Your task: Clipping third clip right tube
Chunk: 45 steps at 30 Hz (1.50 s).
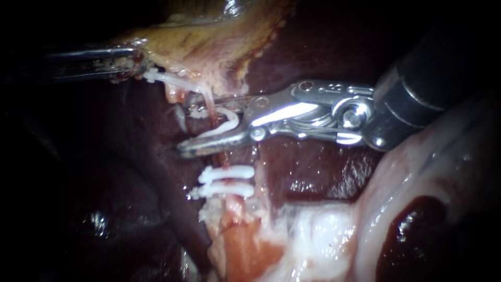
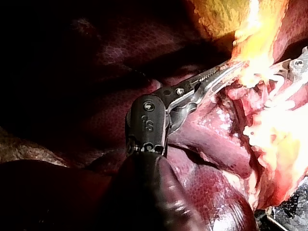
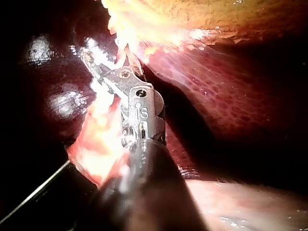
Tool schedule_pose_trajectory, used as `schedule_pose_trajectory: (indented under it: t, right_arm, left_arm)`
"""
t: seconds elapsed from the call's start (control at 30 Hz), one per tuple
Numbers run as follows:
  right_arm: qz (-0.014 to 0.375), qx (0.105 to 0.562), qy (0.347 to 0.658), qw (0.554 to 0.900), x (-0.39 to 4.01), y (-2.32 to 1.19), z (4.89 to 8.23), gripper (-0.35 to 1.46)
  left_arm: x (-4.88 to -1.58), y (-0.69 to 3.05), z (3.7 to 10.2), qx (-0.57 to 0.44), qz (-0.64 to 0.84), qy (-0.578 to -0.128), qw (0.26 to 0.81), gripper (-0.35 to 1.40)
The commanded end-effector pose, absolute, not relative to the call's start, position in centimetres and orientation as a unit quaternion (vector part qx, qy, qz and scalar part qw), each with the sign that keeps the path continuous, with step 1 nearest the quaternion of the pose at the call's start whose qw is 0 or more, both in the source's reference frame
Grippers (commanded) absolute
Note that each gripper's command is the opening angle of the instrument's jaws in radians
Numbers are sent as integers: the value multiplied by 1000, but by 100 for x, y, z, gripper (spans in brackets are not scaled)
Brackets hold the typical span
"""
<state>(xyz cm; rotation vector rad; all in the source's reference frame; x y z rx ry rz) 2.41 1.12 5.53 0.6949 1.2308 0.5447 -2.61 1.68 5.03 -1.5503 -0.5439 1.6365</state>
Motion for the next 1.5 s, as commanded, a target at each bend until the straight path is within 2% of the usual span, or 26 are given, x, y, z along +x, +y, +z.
schedule_pose_trajectory:
  t: [0.03, 0.3, 0.47, 0.57, 1.03, 1.13, 1.3, 1.5]
  right_arm:
    - [248, 320, 562, 721, 240, 115, 547, 48]
    - [240, 358, 575, 695, 240, 117, 508, 45]
    - [223, 381, 573, 690, 239, 114, 502, 40]
    - [231, 382, 571, 689, 238, 115, 503, 34]
    - [247, 392, 564, 684, 232, 117, 507, -18]
    - [252, 397, 560, 682, 231, 117, 507, -35]
    - [257, 392, 532, 705, 227, 115, 508, -35]
    - [256, 391, 532, 706, 227, 113, 510, -35]
  left_arm:
    - [-261, 168, 503, -613, 647, -215, 400, -35]
    - [-261, 168, 503, -613, 647, -215, 400, -35]
    - [-261, 168, 503, -613, 647, -215, 400, -35]
    - [-261, 168, 503, -613, 647, -215, 400, -35]
    - [-262, 167, 502, -613, 647, -215, 400, -35]
    - [-262, 167, 502, -613, 647, -214, 400, -35]
    - [-262, 167, 502, -613, 647, -214, 400, -35]
    - [-262, 167, 503, -613, 647, -214, 400, -35]
